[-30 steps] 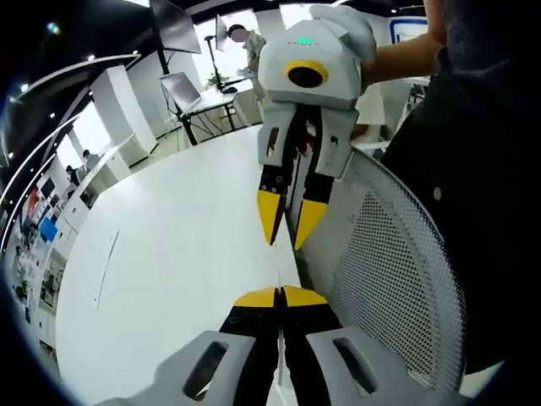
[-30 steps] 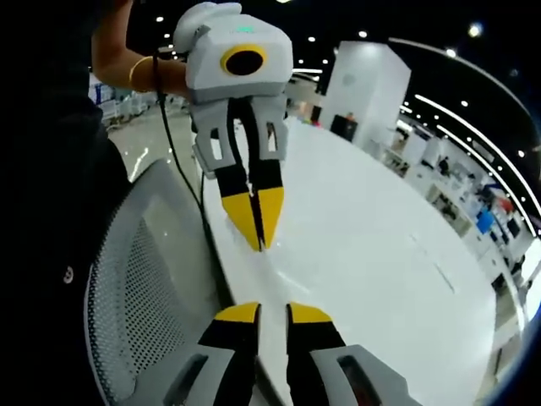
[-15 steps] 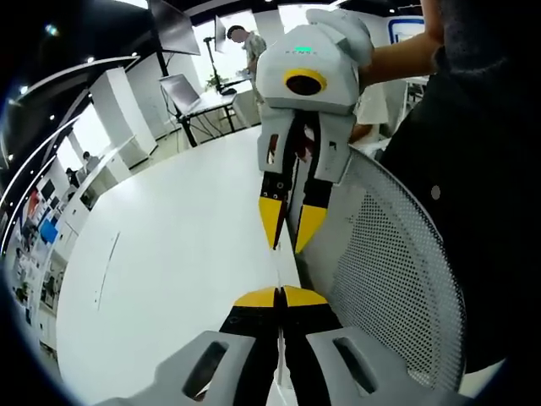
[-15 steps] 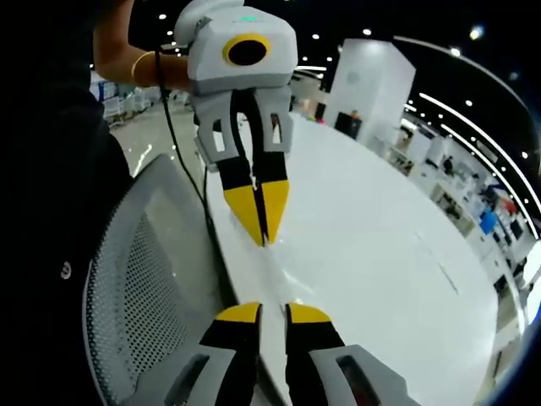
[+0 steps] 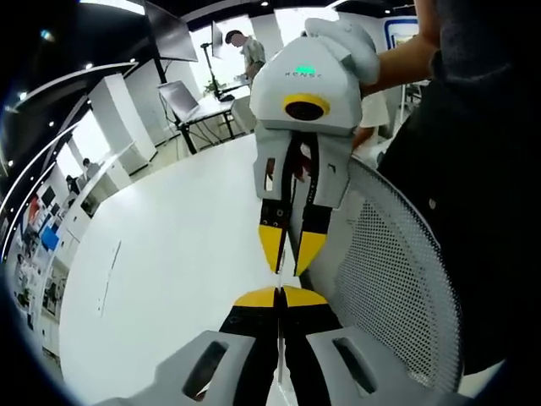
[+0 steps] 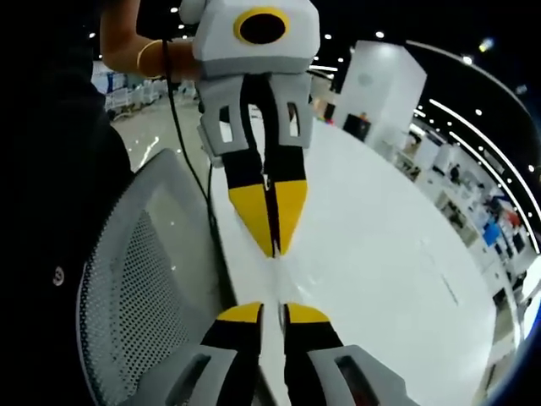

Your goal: Open the resealable bag by pulling the two sides of the seal apart until the entire bag opening is separated and visibly accessible.

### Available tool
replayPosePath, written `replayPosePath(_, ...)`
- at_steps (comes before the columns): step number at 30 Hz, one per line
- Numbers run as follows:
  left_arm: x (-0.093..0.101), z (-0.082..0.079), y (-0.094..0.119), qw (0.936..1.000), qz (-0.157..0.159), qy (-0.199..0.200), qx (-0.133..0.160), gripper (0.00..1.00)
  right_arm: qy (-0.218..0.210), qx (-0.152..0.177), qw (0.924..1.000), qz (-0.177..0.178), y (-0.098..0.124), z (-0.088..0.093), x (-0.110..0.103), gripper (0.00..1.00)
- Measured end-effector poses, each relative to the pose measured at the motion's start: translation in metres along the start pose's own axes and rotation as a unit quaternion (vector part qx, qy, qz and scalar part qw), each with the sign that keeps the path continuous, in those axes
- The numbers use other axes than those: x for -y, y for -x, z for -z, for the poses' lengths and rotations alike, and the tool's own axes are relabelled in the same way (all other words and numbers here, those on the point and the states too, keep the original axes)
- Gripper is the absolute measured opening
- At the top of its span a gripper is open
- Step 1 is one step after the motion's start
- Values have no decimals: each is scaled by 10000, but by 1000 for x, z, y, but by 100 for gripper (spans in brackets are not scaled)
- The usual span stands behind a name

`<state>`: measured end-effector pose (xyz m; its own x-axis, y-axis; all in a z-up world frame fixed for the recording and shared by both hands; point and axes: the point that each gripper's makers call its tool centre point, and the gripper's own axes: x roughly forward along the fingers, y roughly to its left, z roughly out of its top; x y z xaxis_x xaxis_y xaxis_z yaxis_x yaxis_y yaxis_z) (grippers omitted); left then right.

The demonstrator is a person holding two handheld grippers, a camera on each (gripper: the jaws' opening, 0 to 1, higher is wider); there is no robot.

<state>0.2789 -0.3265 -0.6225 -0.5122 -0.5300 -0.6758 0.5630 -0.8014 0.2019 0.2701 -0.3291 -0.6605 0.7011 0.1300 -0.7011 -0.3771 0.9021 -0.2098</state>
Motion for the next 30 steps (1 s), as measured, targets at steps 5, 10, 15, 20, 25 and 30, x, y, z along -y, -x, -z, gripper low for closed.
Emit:
replayPosePath(5, 1, -2, -2, 9999, 24, 80, 72, 0, -10, 24, 9999, 135, 0, -1, 4, 0)
replayPosePath(10, -4, -2, -4, 9996, -59, 245, 105, 0, -69, 51, 9999, 119, 2, 0, 4, 0)
replayPosePath(15, -1, 0, -6, 9970, 79, 752, 164, 1, 28, 9, 10000, 77, 1, 0, 1, 0)
replayPosePath(20, -4, 5, -3, 9956, 36, 934, 63, 7, 161, -42, 9999, 37, -3, -1, -3, 0)
replayPosePath(25, -5, -6, 3, 9915, 108, 1269, 268, 12, 334, -111, 9994, 7, -5, -2, -5, 0)
replayPosePath(30, -12, -9, 2, 9905, -12, 1353, 243, 12, 433, -137, 9990, 6, -5, -3, -5, 0)
